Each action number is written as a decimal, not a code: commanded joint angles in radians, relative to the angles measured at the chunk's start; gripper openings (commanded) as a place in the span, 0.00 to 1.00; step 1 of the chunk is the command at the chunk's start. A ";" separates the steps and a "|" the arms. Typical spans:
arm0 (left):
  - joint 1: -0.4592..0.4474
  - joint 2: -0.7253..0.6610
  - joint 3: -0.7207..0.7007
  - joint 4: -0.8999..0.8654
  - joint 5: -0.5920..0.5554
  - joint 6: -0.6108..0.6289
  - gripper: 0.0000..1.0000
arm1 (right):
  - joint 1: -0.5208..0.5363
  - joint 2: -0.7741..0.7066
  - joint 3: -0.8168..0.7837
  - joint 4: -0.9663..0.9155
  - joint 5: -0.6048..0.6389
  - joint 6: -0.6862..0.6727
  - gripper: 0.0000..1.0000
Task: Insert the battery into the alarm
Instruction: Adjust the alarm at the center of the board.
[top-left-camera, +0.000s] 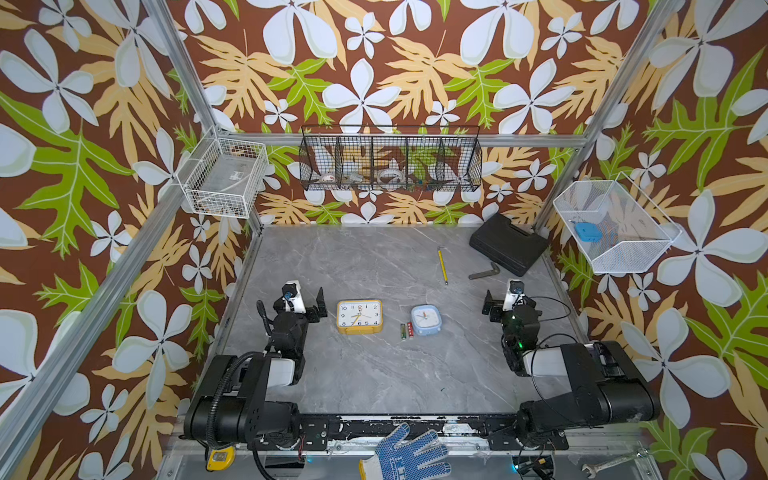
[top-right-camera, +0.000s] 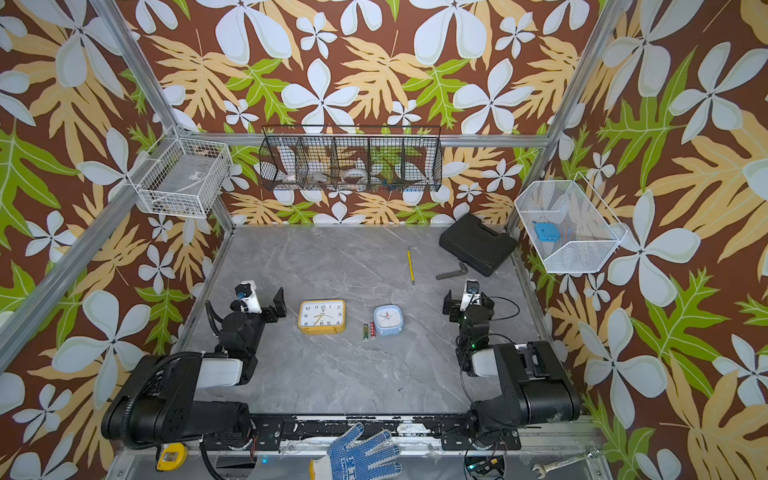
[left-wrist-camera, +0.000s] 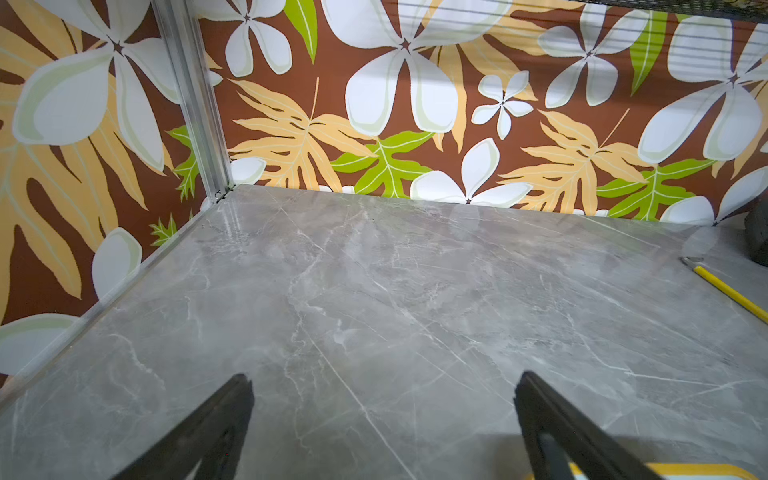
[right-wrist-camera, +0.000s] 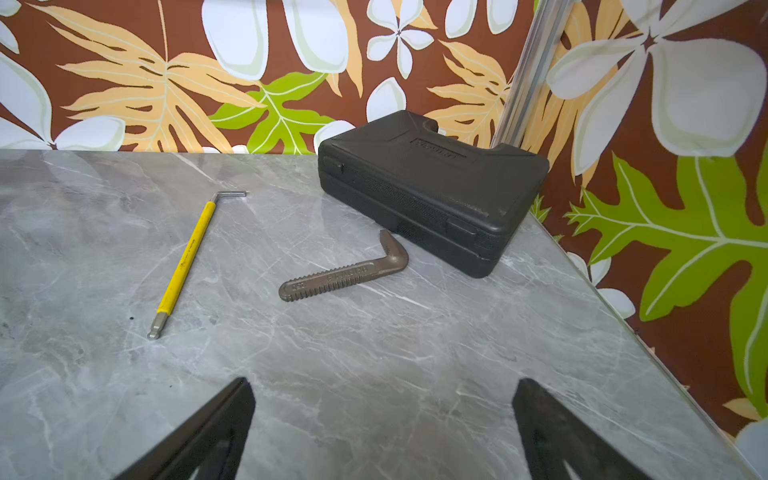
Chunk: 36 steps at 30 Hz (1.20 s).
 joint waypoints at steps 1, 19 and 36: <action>0.002 -0.001 0.001 0.045 0.001 0.006 1.00 | 0.000 -0.002 0.001 0.030 0.008 0.006 1.00; 0.002 0.000 0.000 0.045 0.006 0.005 1.00 | 0.000 0.001 0.003 0.030 0.004 0.006 0.99; -0.003 -0.119 -0.024 0.002 -0.119 -0.033 1.00 | 0.032 -0.114 0.104 -0.217 -0.072 -0.070 0.96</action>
